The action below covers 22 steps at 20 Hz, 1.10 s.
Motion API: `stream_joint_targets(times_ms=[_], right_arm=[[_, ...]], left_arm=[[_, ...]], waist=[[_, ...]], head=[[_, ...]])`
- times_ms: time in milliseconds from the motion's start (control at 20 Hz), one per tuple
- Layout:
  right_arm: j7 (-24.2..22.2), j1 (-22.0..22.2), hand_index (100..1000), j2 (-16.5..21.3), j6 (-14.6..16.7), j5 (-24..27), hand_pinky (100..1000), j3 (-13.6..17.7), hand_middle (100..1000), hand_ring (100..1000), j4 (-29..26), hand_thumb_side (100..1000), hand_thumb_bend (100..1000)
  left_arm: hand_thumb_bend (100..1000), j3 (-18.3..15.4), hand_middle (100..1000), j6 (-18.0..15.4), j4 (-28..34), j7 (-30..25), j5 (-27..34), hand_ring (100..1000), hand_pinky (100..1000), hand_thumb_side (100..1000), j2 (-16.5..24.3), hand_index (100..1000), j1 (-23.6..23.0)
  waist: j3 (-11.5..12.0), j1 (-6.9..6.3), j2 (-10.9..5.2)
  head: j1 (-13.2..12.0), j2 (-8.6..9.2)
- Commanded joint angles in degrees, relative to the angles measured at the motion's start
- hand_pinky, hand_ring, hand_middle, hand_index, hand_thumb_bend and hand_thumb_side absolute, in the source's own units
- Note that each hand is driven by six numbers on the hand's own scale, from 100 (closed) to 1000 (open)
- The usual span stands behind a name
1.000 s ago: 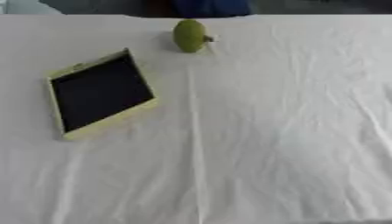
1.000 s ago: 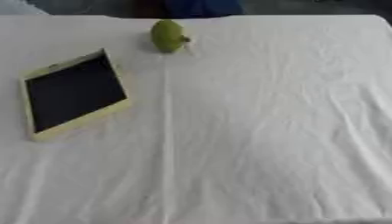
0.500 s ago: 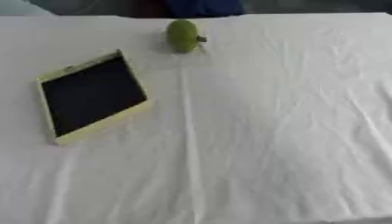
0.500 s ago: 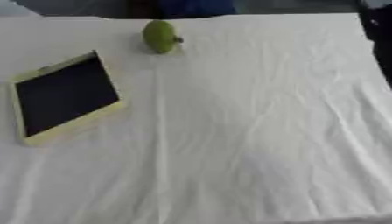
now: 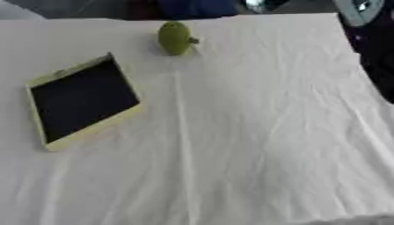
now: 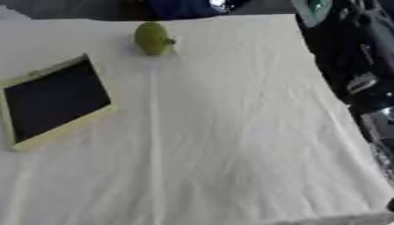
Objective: Pick up objects on the table and place them in the box.
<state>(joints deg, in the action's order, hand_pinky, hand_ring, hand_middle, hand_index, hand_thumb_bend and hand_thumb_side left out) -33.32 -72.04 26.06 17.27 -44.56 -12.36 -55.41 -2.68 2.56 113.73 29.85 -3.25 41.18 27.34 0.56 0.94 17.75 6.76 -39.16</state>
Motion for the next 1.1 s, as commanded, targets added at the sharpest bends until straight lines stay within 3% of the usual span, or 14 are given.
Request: stream_joint_targets(times_ms=[50,300,450,800,1100], right_arm=[[0.0,-1.73,947,-0.61,0.68,-1.15,870,0.34,894,929,0.8,551,255],[-0.64,-1.57,948,-2.36,1.63,-2.48,875,-0.06,899,936,2.3,511,271],[-0.98,-1.36,948,-3.05,1.68,-2.74,878,0.16,901,937,3.18,427,299],[-0.34,-1.34,949,-4.11,-0.87,-0.99,877,1.36,893,927,4.36,276,344],[1.33,-1.63,946,-5.26,-3.21,0.71,874,1.77,889,918,4.46,253,328]], left_arm=[[310,-0.21,698,-0.2,0.86,-0.34,0.21,787,846,600,0.68,843,1.14],[307,-0.04,698,-0.33,0.86,-0.51,0.47,787,846,602,0.28,842,1.55],[305,0.02,697,-0.34,0.86,-0.55,0.62,787,845,606,0.08,842,1.61],[298,0.09,697,-0.26,0.86,-0.51,0.94,787,845,612,-0.21,840,1.65],[292,0.3,696,-0.33,0.86,-0.67,1.13,787,844,617,-0.41,838,2.25]], waist=[[0.25,-0.04,-0.96],[0.76,0.14,-0.88],[0.95,0.2,-0.82],[1.15,0.27,-0.5],[1.58,0.3,0.27]], head=[[0.7,0.76],[1.24,0.93],[1.27,1.03],[1.32,0.96],[1.91,1.08]])
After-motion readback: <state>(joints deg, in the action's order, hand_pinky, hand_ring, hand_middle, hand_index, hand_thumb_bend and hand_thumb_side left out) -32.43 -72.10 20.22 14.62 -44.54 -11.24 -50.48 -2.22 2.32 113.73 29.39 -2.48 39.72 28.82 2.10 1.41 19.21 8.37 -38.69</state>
